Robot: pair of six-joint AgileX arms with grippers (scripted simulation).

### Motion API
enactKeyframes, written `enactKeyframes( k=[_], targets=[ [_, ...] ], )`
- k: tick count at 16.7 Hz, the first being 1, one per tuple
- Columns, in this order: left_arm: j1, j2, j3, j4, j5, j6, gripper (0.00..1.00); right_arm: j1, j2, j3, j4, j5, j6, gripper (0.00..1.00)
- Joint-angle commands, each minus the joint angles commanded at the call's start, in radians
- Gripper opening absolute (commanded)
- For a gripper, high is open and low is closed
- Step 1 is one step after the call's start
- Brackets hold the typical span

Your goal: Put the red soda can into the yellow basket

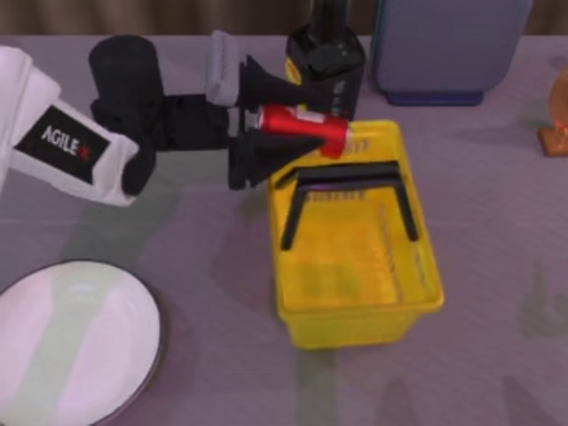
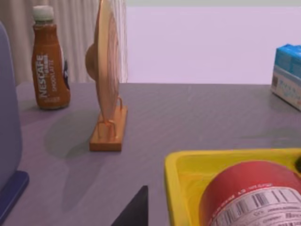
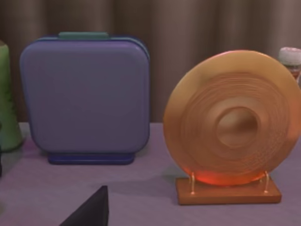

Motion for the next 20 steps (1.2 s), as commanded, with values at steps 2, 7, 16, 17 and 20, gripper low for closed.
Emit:
enactKeyframes(
  k=[2, 7, 16, 17, 20],
  targets=[
    [0.000, 0.000, 0.000, 0.000, 0.000, 0.000, 1.00, 0.000, 0.000, 0.000, 0.000, 0.000, 0.000, 1.00],
    [0.000, 0.000, 0.000, 0.000, 0.000, 0.000, 1.00, 0.000, 0.000, 0.000, 0.000, 0.000, 0.000, 1.00],
    [0.038, -0.217, -0.130, -0.138, -0.138, -0.070, 1.00, 0.084, 0.214, 0.213, -0.178, -0.004, -0.123, 1.00],
    [0.052, -0.287, -0.167, -0.175, -0.179, -0.087, 1.00, 0.106, 0.281, 0.280, -0.228, -0.004, -0.158, 1.00],
    [0.098, -0.552, -0.294, -0.296, -0.328, -0.129, 1.00, 0.188, 0.553, 0.543, -0.419, -0.003, -0.287, 1.00]
  ],
)
